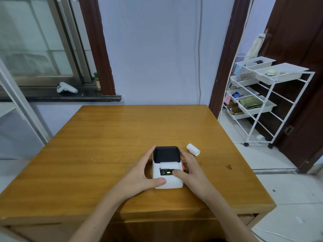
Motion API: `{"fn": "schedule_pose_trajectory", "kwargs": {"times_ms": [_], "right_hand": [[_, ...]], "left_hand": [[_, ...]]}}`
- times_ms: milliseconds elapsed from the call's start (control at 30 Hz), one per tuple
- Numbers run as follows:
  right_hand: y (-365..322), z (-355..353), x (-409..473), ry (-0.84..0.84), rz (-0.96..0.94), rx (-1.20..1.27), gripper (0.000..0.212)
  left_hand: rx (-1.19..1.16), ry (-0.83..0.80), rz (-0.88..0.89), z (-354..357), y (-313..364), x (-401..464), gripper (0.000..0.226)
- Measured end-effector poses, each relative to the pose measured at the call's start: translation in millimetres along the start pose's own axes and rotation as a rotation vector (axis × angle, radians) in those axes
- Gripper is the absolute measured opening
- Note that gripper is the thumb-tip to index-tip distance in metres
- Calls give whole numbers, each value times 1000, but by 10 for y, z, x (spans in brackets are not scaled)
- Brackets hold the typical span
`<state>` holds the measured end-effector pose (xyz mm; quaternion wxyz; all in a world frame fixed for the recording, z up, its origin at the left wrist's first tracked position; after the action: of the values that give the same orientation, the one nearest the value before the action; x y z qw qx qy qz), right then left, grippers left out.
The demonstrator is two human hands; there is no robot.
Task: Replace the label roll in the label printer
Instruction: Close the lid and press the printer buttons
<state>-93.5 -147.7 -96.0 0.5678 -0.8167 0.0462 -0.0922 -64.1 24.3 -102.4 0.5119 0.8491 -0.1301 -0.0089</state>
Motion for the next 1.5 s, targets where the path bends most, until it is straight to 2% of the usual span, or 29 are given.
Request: {"fn": "schedule_pose_trajectory", "kwargs": {"times_ms": [733, 1067, 1500], "right_hand": [[-60, -30, -19, -2, -19, 55, 59], [-91, -109, -57, -176, -13, 64, 63], [-135, -129, -80, -197, 1, 48, 68]], "left_hand": [[18, 9, 5, -16, -29, -1, 103], [0, -12, 5, -9, -22, -6, 106], [-24, -19, 0, 2, -24, 1, 108]]}}
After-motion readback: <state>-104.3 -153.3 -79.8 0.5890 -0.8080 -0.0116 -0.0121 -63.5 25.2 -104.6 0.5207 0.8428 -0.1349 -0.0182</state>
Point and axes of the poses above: each hand's wrist, its own x-axis towards the middle knuckle, its own z-axis out of the palm, y = z × x, the point moved 6 cm from there along x, towards the middle knuckle, and after that the axes turned 15 degrees about y, right-handed, at the moved point
